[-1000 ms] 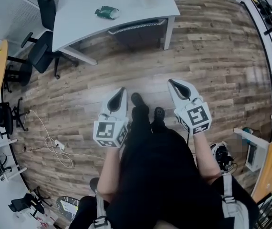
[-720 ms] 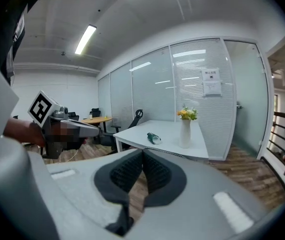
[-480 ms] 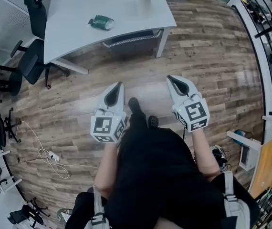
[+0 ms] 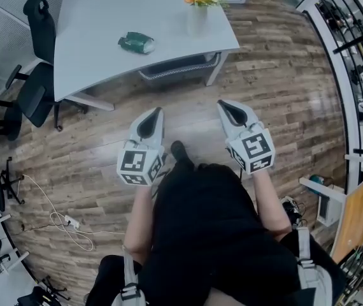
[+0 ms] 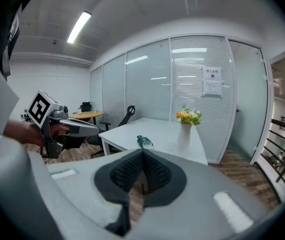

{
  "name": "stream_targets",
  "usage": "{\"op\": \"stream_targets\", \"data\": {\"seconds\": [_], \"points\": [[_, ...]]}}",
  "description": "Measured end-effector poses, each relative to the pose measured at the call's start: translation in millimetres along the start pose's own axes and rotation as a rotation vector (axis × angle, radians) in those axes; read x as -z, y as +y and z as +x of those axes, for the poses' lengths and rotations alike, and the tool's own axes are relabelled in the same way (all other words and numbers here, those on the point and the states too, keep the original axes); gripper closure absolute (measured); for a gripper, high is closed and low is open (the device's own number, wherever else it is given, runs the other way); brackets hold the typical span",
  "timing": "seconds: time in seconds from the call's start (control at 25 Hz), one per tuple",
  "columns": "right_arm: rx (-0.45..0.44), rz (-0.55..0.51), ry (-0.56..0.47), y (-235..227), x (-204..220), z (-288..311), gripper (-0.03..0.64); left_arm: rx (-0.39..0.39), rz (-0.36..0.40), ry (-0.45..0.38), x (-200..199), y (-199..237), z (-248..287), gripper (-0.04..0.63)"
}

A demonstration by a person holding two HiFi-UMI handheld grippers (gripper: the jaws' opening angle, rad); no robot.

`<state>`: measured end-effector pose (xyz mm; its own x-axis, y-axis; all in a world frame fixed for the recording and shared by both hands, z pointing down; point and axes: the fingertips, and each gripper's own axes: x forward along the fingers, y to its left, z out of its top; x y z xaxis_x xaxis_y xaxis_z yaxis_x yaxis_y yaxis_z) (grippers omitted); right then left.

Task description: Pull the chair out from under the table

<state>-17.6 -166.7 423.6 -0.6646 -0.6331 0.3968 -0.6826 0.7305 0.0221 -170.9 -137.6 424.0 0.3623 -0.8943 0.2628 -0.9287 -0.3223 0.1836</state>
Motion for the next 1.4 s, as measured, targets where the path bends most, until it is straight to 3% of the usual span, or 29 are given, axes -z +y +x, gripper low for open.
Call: {"op": "stream_targets", "data": {"seconds": [0.36,0.68,0.76,1.16,1.4], "points": [[0.033,0.008,0.064,-5,6,31,0.614,0.047,-0.015,0.065,10,24,25,0.583],[-0.041,-0.003,0.108,-19,15,65,0.612,0.038,-0.025,0.118,16,37,57,0.581],[-0.072,-0.007,0.119,-24,14,77,0.566,0.04,-0.024,0.139,17,39,68,0.58],[-0.188,-0.129,0.186,-55,16,136,0.54,0.028,0.042,0.268,30,53,137,0.511],[-0.278,-0.235,0.265,-66,41,172,0.503,0.076,0.132,0.365,51,56,172,0.477]]}}
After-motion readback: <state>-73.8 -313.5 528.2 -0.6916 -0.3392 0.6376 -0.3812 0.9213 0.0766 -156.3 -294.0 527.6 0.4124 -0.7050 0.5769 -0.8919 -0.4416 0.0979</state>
